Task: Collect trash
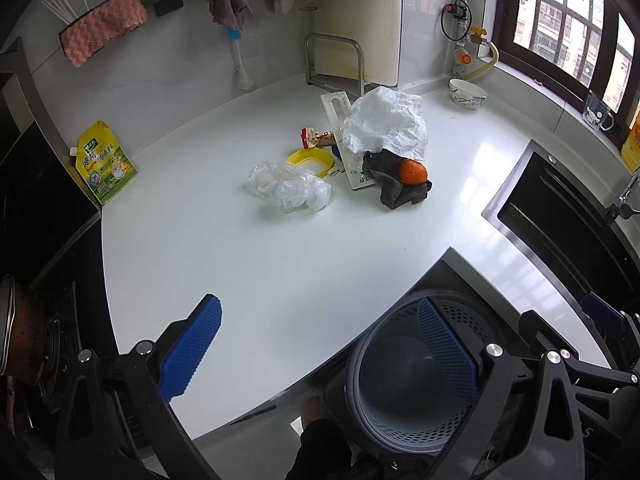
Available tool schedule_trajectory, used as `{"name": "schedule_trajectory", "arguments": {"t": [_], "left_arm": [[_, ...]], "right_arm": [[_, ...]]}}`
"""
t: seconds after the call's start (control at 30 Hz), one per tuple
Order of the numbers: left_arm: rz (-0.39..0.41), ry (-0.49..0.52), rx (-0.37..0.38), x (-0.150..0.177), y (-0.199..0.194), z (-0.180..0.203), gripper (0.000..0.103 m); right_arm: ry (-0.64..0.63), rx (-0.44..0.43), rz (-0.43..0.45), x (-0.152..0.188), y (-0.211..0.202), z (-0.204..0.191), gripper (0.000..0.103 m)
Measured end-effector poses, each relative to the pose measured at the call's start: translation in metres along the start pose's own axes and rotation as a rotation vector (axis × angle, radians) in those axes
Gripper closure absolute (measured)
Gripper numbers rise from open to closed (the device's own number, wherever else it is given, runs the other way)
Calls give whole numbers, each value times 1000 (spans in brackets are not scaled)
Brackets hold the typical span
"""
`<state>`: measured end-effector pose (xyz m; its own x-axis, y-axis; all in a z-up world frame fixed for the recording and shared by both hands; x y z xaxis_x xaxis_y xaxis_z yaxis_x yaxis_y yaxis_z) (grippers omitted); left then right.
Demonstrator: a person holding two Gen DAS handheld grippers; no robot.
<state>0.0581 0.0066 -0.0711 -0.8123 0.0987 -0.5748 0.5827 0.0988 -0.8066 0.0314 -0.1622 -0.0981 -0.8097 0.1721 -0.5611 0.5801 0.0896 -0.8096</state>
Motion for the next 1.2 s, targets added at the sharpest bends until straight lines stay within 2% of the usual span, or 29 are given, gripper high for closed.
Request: {"name": "schedule_trajectory", "arguments": {"t": [1.2], "left_arm": [[0,1,-4,3,1,2,6]], "right_arm": [[4,-4,2,3,0,0,12]]}}
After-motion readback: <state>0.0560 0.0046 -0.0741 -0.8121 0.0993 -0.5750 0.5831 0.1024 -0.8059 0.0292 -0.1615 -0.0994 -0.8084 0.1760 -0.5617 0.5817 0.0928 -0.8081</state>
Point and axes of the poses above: each gripper's, at about its wrist camera, not at the fingertips, and y roughly the way its jaws point, z to its right, x to its underside, the point moved 10 cm from there along y, roughly the way its jaws point, and after that the axes turned 5 degrees about -x, right-handed, at the moved point
